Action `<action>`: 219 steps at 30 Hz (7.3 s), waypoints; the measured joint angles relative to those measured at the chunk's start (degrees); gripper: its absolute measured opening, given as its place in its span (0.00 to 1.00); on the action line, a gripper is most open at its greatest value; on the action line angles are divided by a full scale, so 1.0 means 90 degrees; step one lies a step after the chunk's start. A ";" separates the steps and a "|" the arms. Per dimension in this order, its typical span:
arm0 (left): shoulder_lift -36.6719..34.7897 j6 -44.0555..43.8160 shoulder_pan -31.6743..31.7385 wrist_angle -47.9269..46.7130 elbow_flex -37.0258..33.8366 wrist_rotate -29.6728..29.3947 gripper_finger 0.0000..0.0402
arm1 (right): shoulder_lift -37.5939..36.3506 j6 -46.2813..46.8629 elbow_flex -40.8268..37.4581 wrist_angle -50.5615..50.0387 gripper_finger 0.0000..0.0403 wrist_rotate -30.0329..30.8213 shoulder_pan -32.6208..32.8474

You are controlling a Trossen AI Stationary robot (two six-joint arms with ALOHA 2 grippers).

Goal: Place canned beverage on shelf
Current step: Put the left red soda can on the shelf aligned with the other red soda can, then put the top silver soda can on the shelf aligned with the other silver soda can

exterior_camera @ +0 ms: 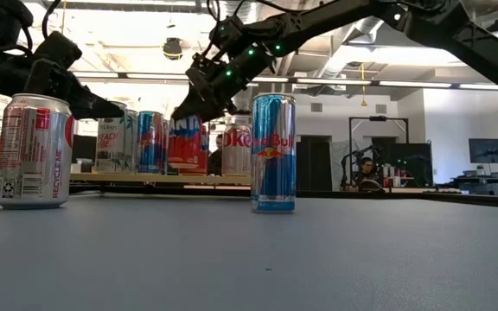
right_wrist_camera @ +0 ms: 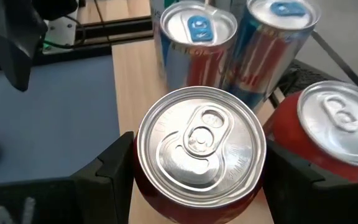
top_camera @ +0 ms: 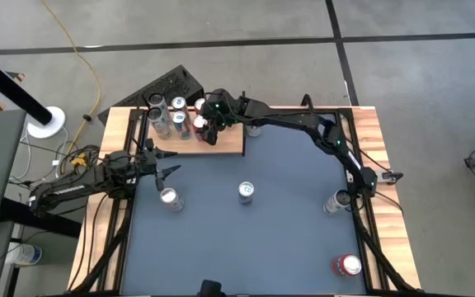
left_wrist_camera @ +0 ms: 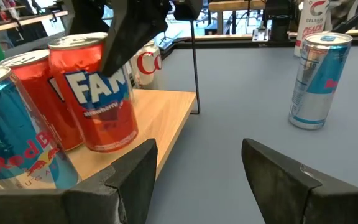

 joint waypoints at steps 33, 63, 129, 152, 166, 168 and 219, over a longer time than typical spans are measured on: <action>0.0000 0.0002 0.0001 -0.0005 0.0000 0.0018 0.56 | 0.0194 -0.0085 0.0187 0.0093 0.88 0.0015 0.0015; 0.0000 0.0002 0.0002 -0.0005 0.0000 0.0007 0.56 | 0.0066 -0.1104 0.1283 -0.2701 0.24 0.0874 0.0736; 0.0000 0.0002 0.0000 -0.0005 0.0000 0.0015 0.56 | -0.2878 -0.0864 -0.0984 -0.3504 0.00 0.0744 0.0839; 0.0000 0.0002 0.0002 -0.0005 0.0000 -0.0004 0.56 | -0.4955 0.0341 -0.6909 0.2596 0.03 -0.1850 -0.1965; 0.0000 0.0002 0.0002 -0.0005 0.0000 0.0009 0.56 | -0.3655 -0.0163 -0.5151 0.0814 0.64 -0.1848 -0.2392; 0.0000 0.0002 0.0002 -0.0005 0.0000 0.0005 0.56 | -0.3676 -0.0181 -0.5088 0.0751 0.71 -0.1706 -0.2379; 0.0000 0.0002 0.0000 -0.0005 0.0002 0.0000 0.56 | -0.2727 -0.0814 -0.5231 0.1084 0.83 -0.0310 -0.1867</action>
